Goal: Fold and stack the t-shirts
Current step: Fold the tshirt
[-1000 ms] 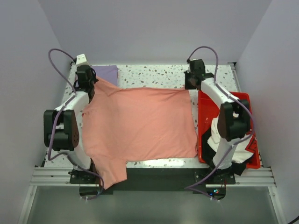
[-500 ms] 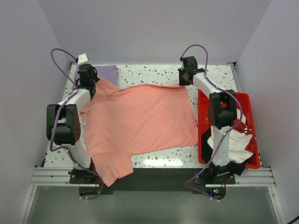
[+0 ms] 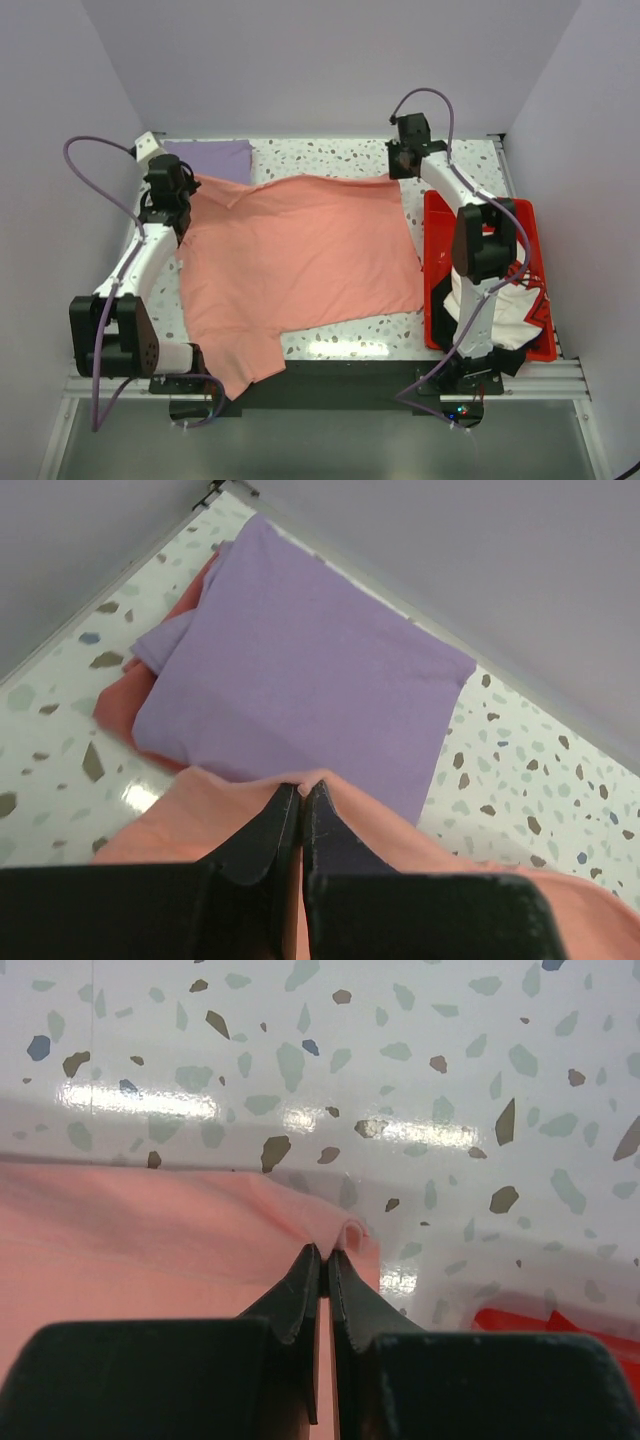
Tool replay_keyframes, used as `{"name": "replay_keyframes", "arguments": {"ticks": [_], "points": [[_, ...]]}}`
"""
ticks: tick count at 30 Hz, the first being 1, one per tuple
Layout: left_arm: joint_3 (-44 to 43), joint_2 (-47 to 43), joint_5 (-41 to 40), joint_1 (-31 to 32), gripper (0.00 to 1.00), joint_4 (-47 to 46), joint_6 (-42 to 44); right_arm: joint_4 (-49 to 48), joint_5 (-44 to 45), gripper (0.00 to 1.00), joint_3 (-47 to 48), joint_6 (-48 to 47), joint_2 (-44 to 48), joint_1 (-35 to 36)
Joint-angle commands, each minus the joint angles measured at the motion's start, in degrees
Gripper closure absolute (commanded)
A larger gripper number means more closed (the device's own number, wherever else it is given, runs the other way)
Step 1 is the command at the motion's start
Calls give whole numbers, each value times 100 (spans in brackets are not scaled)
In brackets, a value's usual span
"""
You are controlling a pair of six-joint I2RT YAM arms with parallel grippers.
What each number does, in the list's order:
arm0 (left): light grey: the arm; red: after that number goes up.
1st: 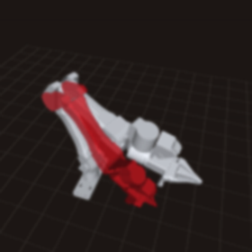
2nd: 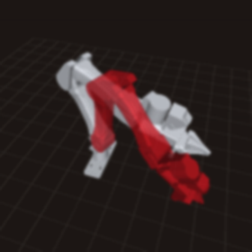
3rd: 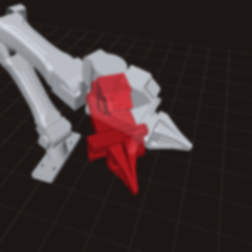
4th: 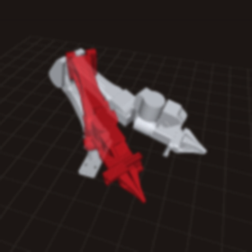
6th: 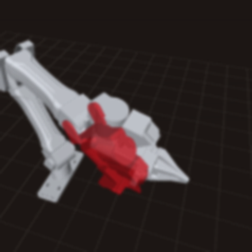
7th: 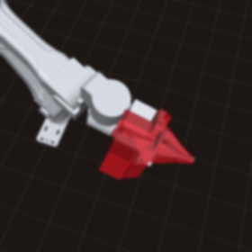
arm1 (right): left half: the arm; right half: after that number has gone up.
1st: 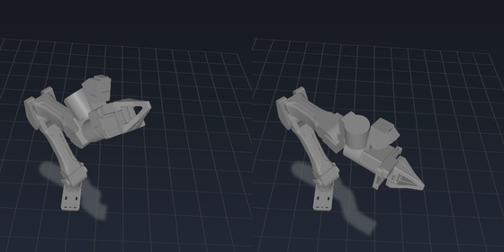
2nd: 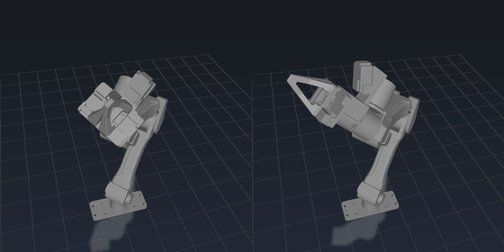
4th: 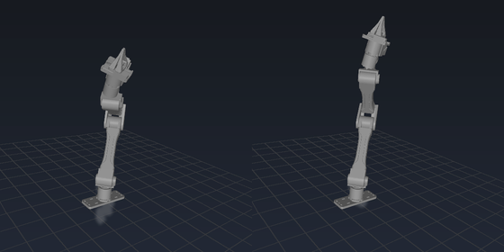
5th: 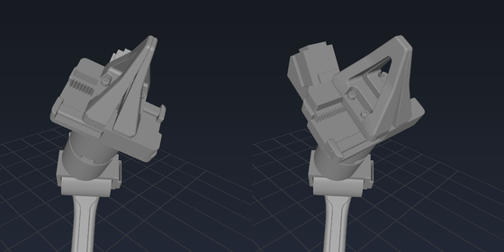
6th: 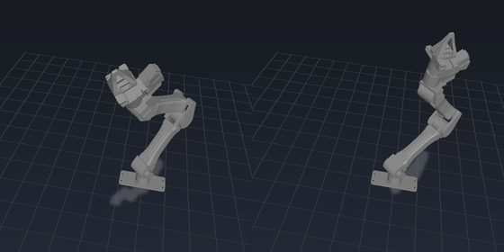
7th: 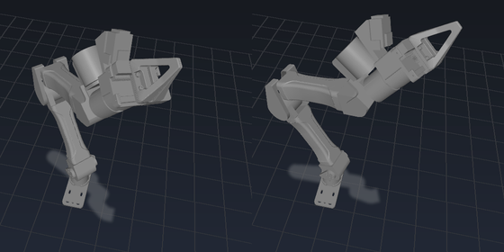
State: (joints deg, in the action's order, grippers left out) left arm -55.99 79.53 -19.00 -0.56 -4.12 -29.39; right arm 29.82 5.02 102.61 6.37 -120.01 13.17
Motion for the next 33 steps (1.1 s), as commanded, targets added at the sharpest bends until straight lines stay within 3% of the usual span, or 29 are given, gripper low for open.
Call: {"name": "replay_keyframes", "arguments": {"ticks": [1,10,23,33], "points": [[114,-612,-560,3,100,1061,-655,278,140,96,110,-232,416,-78],[817,-1544,-385,170,100,2107,-1517,664,-203,99,277,-601,487,-113],[1292,-2644,-982,293,100,3970,-2493,1262,-150,99,550,-1059,469,-209],[1731,-2951,-350,293,100,4174,-2493,1447,-97,97,603,-1261,399,-227]]}}
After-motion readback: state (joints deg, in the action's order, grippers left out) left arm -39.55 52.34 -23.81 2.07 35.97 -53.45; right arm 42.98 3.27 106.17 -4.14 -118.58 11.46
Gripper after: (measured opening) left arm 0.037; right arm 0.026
